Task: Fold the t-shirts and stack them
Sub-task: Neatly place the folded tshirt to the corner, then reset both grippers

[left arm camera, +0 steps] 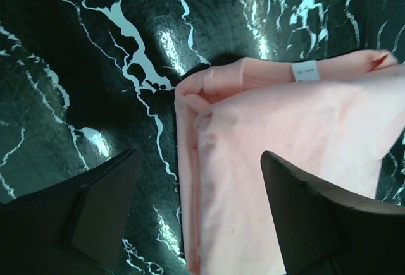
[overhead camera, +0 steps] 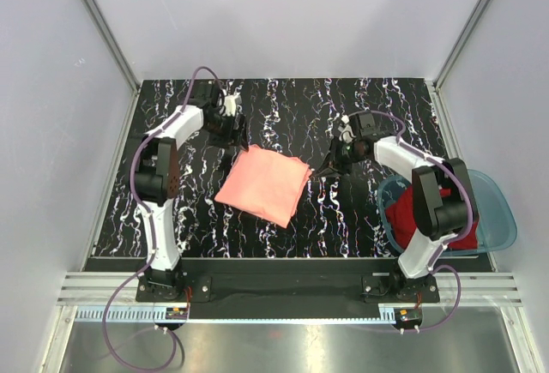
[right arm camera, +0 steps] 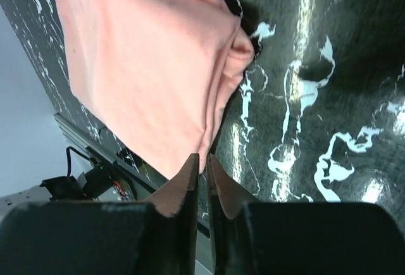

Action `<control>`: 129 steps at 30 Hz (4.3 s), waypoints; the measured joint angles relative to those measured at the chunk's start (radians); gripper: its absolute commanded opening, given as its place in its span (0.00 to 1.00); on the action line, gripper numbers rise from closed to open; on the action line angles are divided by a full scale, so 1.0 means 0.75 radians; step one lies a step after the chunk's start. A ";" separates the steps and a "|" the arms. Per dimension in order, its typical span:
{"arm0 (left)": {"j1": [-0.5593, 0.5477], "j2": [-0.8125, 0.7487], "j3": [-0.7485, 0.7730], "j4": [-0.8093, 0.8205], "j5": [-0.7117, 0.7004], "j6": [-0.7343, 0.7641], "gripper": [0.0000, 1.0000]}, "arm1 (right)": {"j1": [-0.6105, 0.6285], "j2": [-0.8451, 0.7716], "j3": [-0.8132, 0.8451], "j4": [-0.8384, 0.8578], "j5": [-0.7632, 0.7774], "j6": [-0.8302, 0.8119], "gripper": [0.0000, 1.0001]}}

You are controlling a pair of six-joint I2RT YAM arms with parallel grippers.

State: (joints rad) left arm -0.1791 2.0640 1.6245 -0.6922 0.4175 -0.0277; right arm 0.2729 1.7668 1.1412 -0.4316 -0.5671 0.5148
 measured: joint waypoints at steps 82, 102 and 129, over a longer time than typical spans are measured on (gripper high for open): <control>0.401 0.668 1.018 0.569 -0.748 0.313 0.00 | 0.001 0.107 0.153 -0.399 -0.132 -0.033 0.11; 0.518 0.742 1.074 0.781 -0.735 0.371 0.73 | 0.001 0.280 0.302 -0.470 -0.137 -0.064 0.08; -0.438 -1.136 -0.811 0.756 -0.164 -0.645 0.99 | 0.003 -1.055 -0.541 -0.194 0.049 0.267 1.00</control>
State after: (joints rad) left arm -0.5076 1.2118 1.0164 -0.1249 0.2947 -0.5117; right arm 0.2749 0.9752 0.7357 -0.5774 -0.5304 0.7151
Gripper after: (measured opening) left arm 0.985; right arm 0.974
